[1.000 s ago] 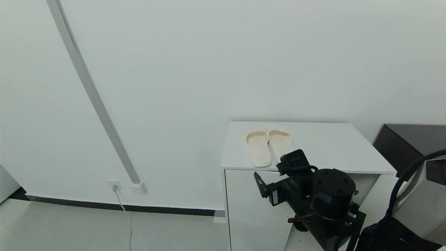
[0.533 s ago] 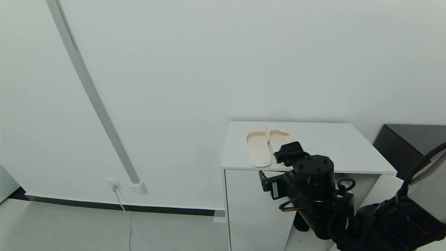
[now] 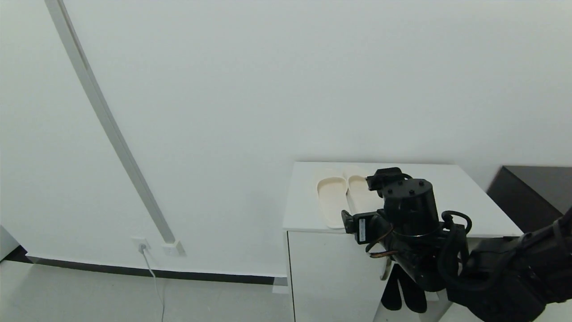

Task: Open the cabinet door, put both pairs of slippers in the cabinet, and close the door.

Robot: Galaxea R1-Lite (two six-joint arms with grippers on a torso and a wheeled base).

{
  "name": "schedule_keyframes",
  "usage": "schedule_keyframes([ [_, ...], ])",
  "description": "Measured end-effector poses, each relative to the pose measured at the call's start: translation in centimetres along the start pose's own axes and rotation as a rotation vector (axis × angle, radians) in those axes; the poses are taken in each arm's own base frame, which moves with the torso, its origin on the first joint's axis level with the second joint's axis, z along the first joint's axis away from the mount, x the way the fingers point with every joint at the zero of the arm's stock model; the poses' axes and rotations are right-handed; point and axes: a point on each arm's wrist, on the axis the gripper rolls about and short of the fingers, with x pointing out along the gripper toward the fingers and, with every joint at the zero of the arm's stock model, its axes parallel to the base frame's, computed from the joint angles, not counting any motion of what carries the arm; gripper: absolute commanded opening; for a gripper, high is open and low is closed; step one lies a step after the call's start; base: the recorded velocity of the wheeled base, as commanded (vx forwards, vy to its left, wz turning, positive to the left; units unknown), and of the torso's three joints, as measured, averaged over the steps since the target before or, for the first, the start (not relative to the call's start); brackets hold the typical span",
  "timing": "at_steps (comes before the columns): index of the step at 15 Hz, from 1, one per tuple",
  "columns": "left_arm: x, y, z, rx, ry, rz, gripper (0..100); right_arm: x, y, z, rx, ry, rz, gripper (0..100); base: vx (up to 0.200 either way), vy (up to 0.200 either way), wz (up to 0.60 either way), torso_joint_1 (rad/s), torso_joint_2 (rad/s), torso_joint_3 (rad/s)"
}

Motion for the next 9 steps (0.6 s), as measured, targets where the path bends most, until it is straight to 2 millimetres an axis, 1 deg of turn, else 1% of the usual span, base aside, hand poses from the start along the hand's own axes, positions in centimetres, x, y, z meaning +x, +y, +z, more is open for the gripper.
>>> schedule_keyframes([
  [2, 0.0, 0.0, 0.0, 0.000, 0.000, 0.000, 0, 0.2, 0.1, -0.4, 0.018, 0.006, 0.001, 100, 0.200, 0.000, 0.00, -0.002, 0.00, 0.002],
  [6, 0.0, 0.0, 0.0, -0.004, 0.000, 0.003, 0, 1.8, 0.6, -1.6, 0.048, 0.002, -0.006, 100, 0.000, 0.000, 0.00, 0.000, 0.00, 0.000],
  [7, 0.0, 0.0, 0.0, -0.005, 0.000, 0.003, 0, 2.4, 0.8, -2.0, 0.055, -0.012, -0.004, 100, 0.000, 0.000, 0.00, 0.000, 0.00, 0.000],
  [9, 0.0, 0.0, 0.0, -0.007, 0.000, 0.005, 0, 4.3, 0.8, -2.4, 0.065, -0.035, -0.019, 100, 0.000, 0.000, 0.00, 0.000, 0.00, 0.000],
])
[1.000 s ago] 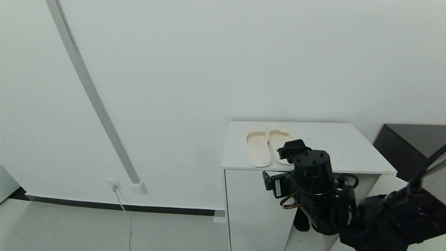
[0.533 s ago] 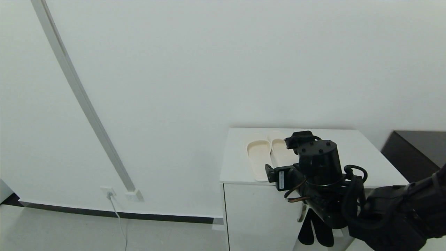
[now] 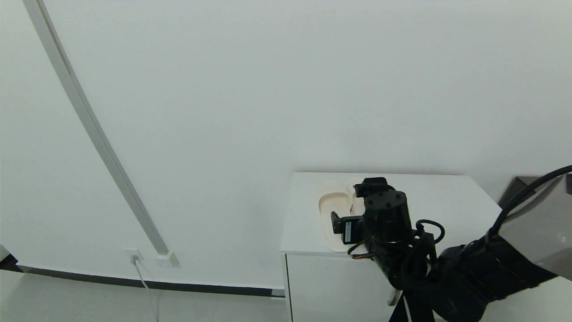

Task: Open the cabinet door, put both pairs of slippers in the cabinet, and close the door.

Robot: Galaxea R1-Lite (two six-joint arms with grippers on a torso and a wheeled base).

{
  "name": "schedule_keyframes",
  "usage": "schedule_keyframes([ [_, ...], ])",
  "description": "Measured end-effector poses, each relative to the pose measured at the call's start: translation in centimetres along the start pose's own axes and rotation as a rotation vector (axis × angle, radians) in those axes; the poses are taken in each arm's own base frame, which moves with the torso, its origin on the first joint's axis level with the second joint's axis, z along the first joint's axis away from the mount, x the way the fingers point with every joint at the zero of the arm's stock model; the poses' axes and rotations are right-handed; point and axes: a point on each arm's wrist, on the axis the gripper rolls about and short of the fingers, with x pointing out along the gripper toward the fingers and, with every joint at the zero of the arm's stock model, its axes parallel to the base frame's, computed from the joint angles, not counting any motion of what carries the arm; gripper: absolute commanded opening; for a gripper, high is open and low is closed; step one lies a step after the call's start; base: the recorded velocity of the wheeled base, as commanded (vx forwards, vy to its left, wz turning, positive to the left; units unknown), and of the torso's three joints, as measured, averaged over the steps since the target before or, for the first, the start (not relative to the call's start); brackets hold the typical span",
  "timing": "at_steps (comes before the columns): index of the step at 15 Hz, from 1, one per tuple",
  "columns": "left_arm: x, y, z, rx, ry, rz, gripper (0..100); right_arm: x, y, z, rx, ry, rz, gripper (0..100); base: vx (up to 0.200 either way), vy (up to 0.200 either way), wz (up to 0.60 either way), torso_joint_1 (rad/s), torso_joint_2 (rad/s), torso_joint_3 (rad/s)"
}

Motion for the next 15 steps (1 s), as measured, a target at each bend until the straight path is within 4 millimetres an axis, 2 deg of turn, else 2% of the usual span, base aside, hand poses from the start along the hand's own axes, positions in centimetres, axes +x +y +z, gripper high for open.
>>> schedule_keyframes([
  [5, 0.0, 0.0, 0.0, -0.004, -0.001, -0.001, 0, 4.2, -0.5, -0.5, -0.009, -0.004, -0.011, 100, 0.000, 0.000, 0.00, 0.000, 0.00, 0.000],
  [9, 0.0, 0.0, 0.0, -0.006, -0.001, 0.004, 0, 7.3, -0.8, 0.1, -0.027, -0.043, -0.022, 100, 0.000, 0.000, 0.00, 0.000, 0.00, 0.000],
  [15, 0.0, 0.0, 0.0, -0.008, -0.001, 0.006, 0, 10.7, -0.9, -0.1, -0.036, -0.060, -0.035, 100, 0.000, 0.000, 0.00, 0.000, 0.00, 0.000],
])
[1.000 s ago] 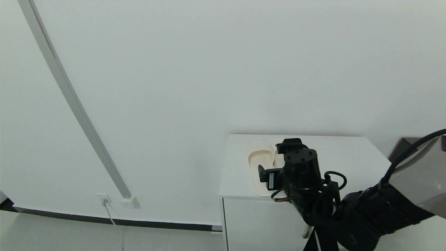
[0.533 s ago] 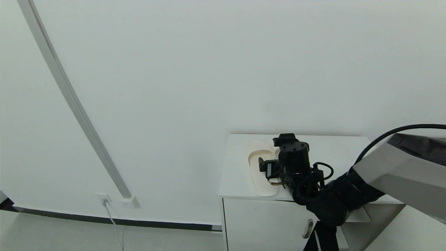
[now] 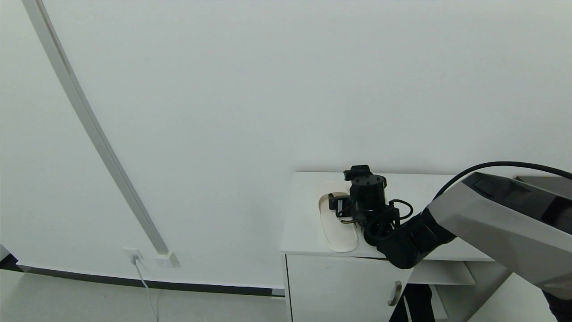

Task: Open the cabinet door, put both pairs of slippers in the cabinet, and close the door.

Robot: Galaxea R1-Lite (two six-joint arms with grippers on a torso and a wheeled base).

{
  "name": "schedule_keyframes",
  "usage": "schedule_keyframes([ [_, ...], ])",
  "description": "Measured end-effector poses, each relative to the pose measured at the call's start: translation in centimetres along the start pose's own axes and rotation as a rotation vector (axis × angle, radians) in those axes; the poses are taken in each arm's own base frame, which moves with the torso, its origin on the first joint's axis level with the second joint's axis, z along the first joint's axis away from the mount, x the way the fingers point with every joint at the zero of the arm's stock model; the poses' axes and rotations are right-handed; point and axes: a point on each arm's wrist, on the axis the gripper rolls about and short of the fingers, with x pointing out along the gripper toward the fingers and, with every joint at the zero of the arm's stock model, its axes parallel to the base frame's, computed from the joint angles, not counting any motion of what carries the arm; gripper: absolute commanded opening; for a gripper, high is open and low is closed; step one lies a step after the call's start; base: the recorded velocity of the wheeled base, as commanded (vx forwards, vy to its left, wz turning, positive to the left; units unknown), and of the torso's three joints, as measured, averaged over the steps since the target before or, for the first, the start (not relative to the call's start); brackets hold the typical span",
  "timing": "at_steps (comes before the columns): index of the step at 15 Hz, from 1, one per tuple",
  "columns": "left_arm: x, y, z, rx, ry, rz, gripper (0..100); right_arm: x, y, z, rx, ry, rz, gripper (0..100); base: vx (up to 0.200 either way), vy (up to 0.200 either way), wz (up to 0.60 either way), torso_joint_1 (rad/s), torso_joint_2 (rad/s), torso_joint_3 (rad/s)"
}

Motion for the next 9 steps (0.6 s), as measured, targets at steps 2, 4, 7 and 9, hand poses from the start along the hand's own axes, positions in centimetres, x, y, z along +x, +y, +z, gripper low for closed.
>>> schedule_keyframes([
  [2, 0.0, 0.0, 0.0, 0.000, 0.000, 0.000, 0, 0.6, 0.0, -0.3, -0.002, 0.006, -0.003, 100, 0.000, 0.000, 0.00, 0.000, 0.00, 0.000],
  [4, 0.0, 0.0, 0.0, 0.000, 0.000, 0.000, 0, 0.9, 0.2, -0.3, -0.003, 0.009, 0.010, 100, 0.000, 0.000, 0.00, 0.000, 0.00, 0.000],
  [7, 0.0, 0.0, 0.0, 0.000, 0.000, 0.000, 0, 1.3, 0.3, -0.4, -0.002, 0.009, 0.009, 0, 0.000, 0.000, 0.00, 0.000, 0.00, 0.000],
  [9, 0.0, 0.0, 0.0, 0.000, 0.000, 0.000, 0, 1.4, 0.4, -0.4, -0.001, 0.007, 0.009, 0, 0.000, 0.000, 0.00, 0.000, 0.00, 0.000],
])
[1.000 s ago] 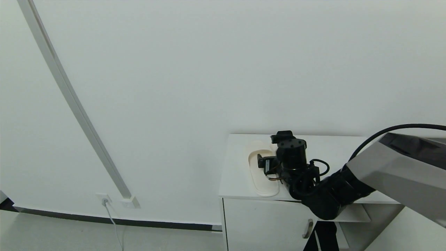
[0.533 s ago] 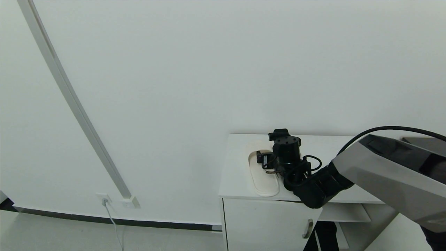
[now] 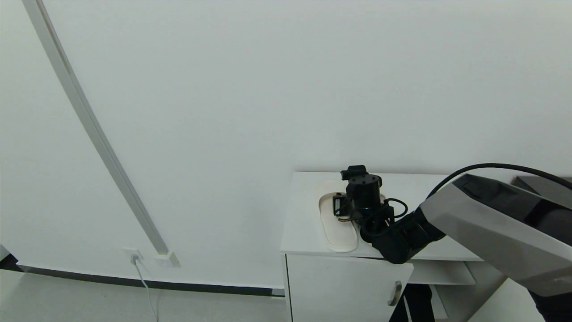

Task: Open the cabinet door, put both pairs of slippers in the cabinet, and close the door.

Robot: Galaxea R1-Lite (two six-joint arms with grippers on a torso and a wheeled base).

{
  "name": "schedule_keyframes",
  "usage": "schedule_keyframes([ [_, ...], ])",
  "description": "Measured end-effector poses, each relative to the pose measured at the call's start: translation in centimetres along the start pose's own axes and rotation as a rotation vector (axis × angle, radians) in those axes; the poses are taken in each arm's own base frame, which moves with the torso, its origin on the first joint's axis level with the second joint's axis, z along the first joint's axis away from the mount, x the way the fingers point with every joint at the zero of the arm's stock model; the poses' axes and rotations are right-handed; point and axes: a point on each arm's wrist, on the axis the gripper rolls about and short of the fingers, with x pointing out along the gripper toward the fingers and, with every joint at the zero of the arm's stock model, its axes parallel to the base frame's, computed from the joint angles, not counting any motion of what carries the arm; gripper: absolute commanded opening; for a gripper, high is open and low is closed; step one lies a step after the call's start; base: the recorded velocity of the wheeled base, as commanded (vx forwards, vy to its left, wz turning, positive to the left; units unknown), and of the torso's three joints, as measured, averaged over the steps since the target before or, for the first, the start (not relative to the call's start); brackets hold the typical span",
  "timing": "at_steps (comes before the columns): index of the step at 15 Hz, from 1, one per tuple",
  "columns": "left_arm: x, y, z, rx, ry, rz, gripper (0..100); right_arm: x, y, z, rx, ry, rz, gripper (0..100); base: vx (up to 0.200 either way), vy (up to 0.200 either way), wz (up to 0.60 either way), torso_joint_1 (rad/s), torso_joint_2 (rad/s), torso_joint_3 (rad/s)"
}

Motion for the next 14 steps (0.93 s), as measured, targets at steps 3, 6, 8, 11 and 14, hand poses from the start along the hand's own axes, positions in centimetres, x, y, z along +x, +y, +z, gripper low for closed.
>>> schedule_keyframes([
  [3, 0.0, 0.0, 0.0, 0.000, 0.000, 0.000, 0, 0.1, -0.1, 0.0, 0.000, 0.000, -0.003, 0, 0.000, 0.000, 0.00, 0.000, 0.00, 0.000],
  [6, 0.0, 0.0, 0.0, 0.000, 0.000, 0.000, 0, 0.0, -0.3, 0.2, 0.002, -0.002, -0.007, 0, 0.000, 0.000, 0.00, 0.000, 0.00, 0.000],
  [8, 0.0, 0.0, 0.0, 0.000, 0.000, 0.000, 0, -0.6, -0.4, 0.9, 0.006, -0.010, -0.003, 0, 0.000, 0.000, 0.00, 0.000, 0.00, 0.000],
  [11, 0.0, 0.0, 0.0, 0.000, 0.000, 0.000, 0, -3.1, -0.3, 2.6, 0.009, -0.021, 0.044, 0, 0.000, 0.000, 0.00, 0.000, 0.00, 0.000],
  [14, 0.0, 0.0, 0.0, 0.000, 0.000, 0.000, 0, -7.1, -0.5, 3.5, -0.008, 0.009, 0.149, 0, 0.000, 0.000, 0.00, 0.000, 0.00, 0.000],
])
